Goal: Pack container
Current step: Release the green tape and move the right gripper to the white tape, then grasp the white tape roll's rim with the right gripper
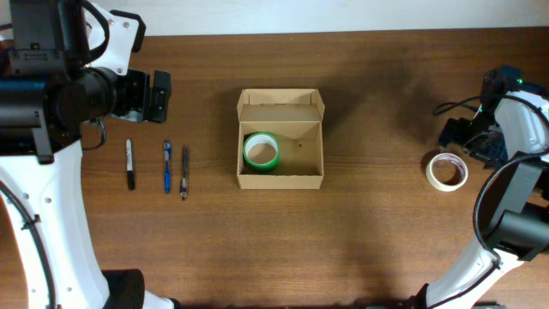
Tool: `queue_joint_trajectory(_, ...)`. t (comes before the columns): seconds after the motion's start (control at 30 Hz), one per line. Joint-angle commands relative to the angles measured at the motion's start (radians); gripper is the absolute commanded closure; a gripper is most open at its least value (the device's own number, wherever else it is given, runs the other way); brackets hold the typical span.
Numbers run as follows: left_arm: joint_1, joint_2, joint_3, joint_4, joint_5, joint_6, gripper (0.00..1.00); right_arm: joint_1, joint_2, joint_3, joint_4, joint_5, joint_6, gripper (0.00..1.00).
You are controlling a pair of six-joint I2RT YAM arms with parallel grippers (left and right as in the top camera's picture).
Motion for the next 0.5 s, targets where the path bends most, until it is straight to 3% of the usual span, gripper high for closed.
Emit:
queue_joint_trajectory(0.0, -0.003, 0.007, 0.012, -0.003, -0.01, 0.018, 0.01, -0.032, -0.011, -0.032, 0.022, 0.045, -0.026, 0.03)
queue_joint_trajectory(0.47, -0.003, 0.008, 0.012, 0.005, -0.01, 0.021, 0.01, -0.141, -0.011, -0.2, 0.128, -0.059, -0.029, 0.06)
